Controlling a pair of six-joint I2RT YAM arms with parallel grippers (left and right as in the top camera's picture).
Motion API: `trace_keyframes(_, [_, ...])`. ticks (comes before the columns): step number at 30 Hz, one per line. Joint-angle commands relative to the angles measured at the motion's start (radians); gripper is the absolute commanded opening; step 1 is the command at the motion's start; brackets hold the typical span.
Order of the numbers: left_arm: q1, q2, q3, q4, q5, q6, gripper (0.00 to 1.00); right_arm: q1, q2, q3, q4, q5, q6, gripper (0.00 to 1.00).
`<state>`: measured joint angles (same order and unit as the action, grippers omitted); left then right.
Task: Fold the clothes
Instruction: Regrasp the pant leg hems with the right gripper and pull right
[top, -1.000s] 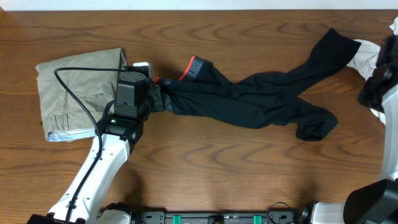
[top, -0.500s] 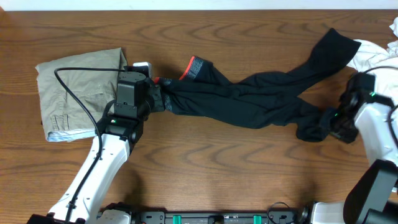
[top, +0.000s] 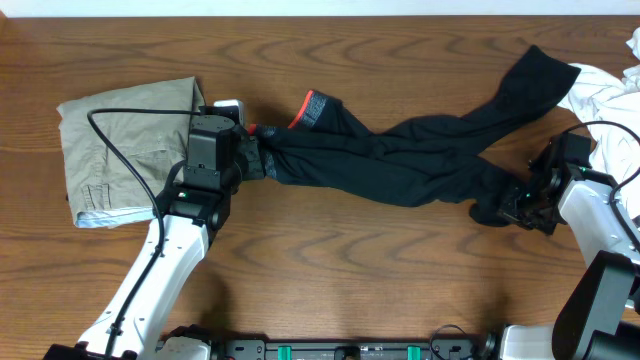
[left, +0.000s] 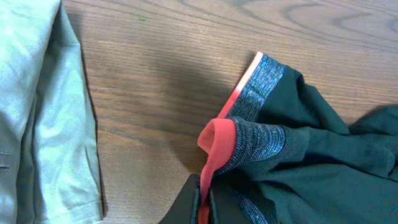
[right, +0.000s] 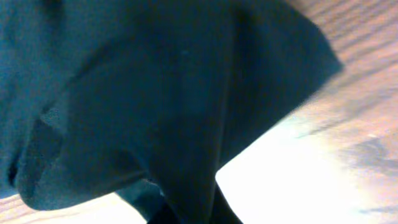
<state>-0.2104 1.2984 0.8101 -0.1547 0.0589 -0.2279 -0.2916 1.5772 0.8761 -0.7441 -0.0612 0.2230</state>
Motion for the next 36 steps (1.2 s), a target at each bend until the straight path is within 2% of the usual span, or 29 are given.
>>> trace_keyframes(1, [0.005, 0.002, 0.000, -0.002, -0.020, 0.018, 0.06, 0.009, -0.013, 0.062, -0.044, 0.156, -0.006, 0.01])
trace_keyframes(4, [0.005, 0.002, 0.000, -0.001, -0.020, 0.018, 0.06, 0.008, -0.040, 0.233, -0.172, 0.342, 0.028, 0.01])
trace_keyframes(9, [0.005, 0.002, 0.000, -0.002, -0.020, 0.018, 0.06, 0.008, -0.056, 0.553, -0.287, 0.597, -0.001, 0.03])
trace_keyframes(12, [0.005, 0.002, 0.000, -0.002, -0.019, 0.018, 0.06, 0.008, -0.056, 0.651, -0.303, 0.617, -0.025, 0.21])
trace_keyframes(13, [0.005, 0.002, 0.000, -0.002, -0.019, 0.018, 0.06, 0.009, -0.056, 0.659, -0.315, 0.610, -0.025, 0.23])
trace_keyframes(16, [0.005, 0.002, 0.000, -0.002, -0.020, 0.018, 0.06, 0.008, -0.053, 0.635, -0.386, 0.597, 0.011, 0.42])
trace_keyframes(19, [0.005, 0.002, 0.000, -0.002, -0.020, 0.018, 0.06, 0.008, -0.053, 0.566, -0.408, 0.567, 0.044, 0.53])
trace_keyframes(30, [0.005, 0.002, 0.000, -0.002, -0.019, 0.018, 0.07, 0.006, -0.053, 0.347, -0.294, 0.543, 0.046, 0.64])
trace_keyframes(36, [0.005, 0.002, 0.000, -0.002, -0.020, 0.018, 0.07, -0.013, -0.053, 0.307, -0.140, 0.452, 0.007, 0.65])
